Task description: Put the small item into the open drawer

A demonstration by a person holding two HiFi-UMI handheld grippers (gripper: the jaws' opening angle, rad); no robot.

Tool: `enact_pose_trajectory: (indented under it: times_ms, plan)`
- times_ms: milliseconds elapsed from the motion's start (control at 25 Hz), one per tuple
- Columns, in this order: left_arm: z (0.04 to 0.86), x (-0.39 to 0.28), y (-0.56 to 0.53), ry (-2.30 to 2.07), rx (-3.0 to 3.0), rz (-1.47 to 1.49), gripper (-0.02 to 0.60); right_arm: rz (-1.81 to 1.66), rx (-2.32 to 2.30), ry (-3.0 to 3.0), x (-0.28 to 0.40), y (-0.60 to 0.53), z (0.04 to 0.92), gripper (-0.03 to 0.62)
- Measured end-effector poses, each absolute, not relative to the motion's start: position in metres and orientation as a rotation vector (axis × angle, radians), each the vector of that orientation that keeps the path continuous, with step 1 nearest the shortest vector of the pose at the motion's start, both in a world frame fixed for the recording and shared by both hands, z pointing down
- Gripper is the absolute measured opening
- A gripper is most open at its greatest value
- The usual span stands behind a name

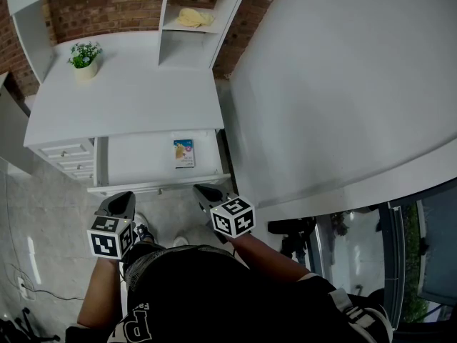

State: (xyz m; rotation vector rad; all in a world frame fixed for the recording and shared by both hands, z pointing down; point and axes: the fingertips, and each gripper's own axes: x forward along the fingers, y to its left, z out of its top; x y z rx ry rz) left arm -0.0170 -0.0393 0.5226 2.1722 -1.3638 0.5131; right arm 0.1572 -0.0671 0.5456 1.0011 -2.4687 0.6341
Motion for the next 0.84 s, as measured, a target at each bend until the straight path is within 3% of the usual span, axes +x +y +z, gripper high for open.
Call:
enact_pose_trajectory:
  times_ms: [840]
  plan:
    - [0.5268,-0.017,-0.0469,-1.363,2.166,0.549,0.018,0.652,0.988,-2.46,0.1592,-0.0757,0.5504,0.003]
